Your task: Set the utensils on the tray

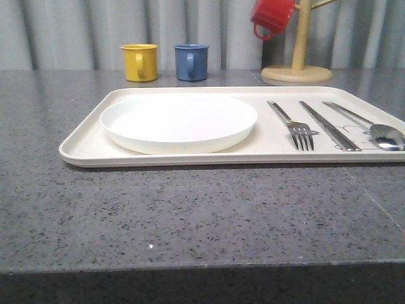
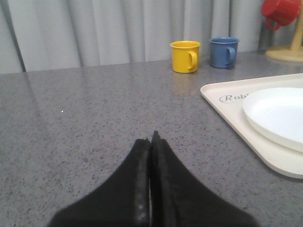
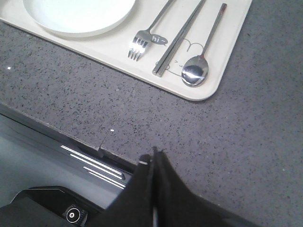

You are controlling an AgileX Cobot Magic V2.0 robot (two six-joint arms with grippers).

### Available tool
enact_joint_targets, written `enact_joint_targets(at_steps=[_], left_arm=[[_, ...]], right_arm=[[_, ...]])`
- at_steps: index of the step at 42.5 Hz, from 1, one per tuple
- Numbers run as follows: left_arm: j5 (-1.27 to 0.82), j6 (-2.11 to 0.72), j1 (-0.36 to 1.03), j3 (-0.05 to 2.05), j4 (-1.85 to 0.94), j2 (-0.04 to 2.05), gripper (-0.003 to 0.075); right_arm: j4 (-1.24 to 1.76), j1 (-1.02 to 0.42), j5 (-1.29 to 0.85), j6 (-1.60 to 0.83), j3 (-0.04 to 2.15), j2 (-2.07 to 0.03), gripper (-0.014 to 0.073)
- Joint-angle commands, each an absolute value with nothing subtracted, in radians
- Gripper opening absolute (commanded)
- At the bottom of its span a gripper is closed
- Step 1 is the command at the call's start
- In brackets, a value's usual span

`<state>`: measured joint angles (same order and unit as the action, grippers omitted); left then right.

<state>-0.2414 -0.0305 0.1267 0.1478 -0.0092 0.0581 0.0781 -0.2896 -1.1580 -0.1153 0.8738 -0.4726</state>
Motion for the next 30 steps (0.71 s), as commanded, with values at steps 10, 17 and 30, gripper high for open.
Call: enact_joint_targets(at_steps=[10, 17, 30], left_arm=[[0.08, -0.019, 0.065, -0.017, -0.038, -0.026, -0.002], [0.064, -0.019, 0.049, -0.014, -0.036, -0.026, -0.002], [0.062, -0.019, 0.047, -0.014, -0.036, -0.026, -0.002]], right_arm=[[0.083, -0.289, -1.103, -0.123, 0.896, -0.479, -0.0067], [0.083, -0.289, -1.102, -0.123, 0.896, -0.48, -0.0067], [0.083, -0.289, -1.102, -0.123, 0.896, -0.48, -0.0067]])
